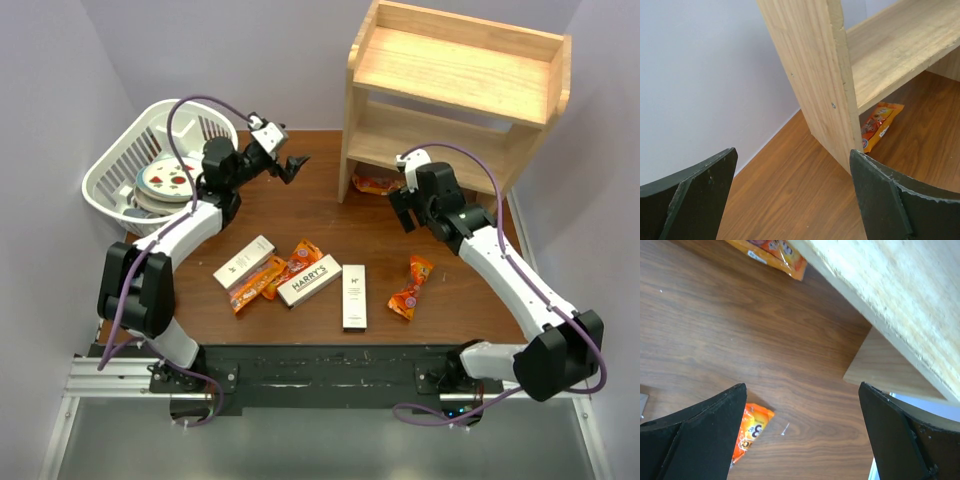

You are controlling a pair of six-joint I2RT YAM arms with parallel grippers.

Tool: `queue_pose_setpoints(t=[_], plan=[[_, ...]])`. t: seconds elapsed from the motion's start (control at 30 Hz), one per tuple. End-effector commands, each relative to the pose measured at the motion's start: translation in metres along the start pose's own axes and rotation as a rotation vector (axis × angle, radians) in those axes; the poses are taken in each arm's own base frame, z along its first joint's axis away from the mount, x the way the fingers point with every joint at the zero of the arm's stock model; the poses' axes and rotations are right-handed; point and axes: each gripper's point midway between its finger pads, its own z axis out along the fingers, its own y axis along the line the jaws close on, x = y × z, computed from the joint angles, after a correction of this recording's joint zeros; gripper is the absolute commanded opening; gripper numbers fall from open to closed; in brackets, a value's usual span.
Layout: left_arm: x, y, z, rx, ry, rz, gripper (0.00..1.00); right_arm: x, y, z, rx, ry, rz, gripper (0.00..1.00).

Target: Place and organize the shaving razors onto the shelf

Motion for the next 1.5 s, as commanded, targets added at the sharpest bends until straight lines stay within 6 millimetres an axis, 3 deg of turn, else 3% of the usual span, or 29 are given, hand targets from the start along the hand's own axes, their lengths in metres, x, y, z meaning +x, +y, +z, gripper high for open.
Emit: queue_pose_setpoints(t=[0.0,0.2,0.23,0.27,0.33,0.57,0.7,0.83,0.87,0.97,1.13,1.3,1.4,1.47], plan=[[-0.031,-0.002,0.013,0.037,-0.058,0.017,1.00,0.001,-0.007,-0.010,0.030,-0.022,0.027,0.99],[-0.039,0.001,0.025,0.034,-0.069,0.020,1.00,0.007,-0.010,-0.012,-0.030,0.018,0.028,0.99],[-0.035,0.001,0.029,0.038,-0.065,0.018,0.99,0.008,-0.034,-0.010,-0.005,0.031,0.112,0.99],[-0.039,0.004,0.033,0.035,-0.076,0.025,0.98,0.016,-0.034,-0.012,-0.035,0.070,0.193,0.99],[-0.036,0.008,0.041,0.013,-0.081,0.008,0.94,0.026,-0.062,-0.013,0.053,0.110,0.291,0.98],[-0.047,0.018,0.057,-0.028,-0.145,-0.010,0.88,0.035,-0.111,-0.039,0.219,0.071,0.433,0.97],[-0.049,0.017,0.069,-0.011,-0.184,0.012,0.86,0.047,-0.141,-0.039,0.294,0.081,0.519,0.98],[-0.040,0.022,0.086,-0.029,-0.200,0.004,0.84,0.043,-0.161,-0.035,0.339,0.072,0.594,0.98],[-0.048,0.025,0.090,-0.033,-0.225,0.008,0.82,0.043,-0.163,-0.034,0.345,0.071,0.597,0.98],[-0.051,0.021,0.100,-0.005,-0.252,0.006,0.79,0.043,-0.171,-0.036,0.375,0.073,0.598,0.98],[-0.052,0.001,0.092,0.086,-0.239,0.026,0.73,0.048,-0.178,-0.044,0.403,0.094,0.609,0.98],[-0.062,-0.027,0.071,0.204,-0.242,0.015,0.79,0.055,-0.185,-0.049,0.438,0.114,0.604,0.97],[-0.062,-0.036,0.075,0.228,-0.237,-0.035,0.85,0.058,-0.185,-0.053,0.443,0.129,0.611,0.96],[-0.065,-0.030,0.084,0.188,-0.240,-0.048,0.85,0.061,-0.186,-0.055,0.452,0.134,0.618,0.96]])
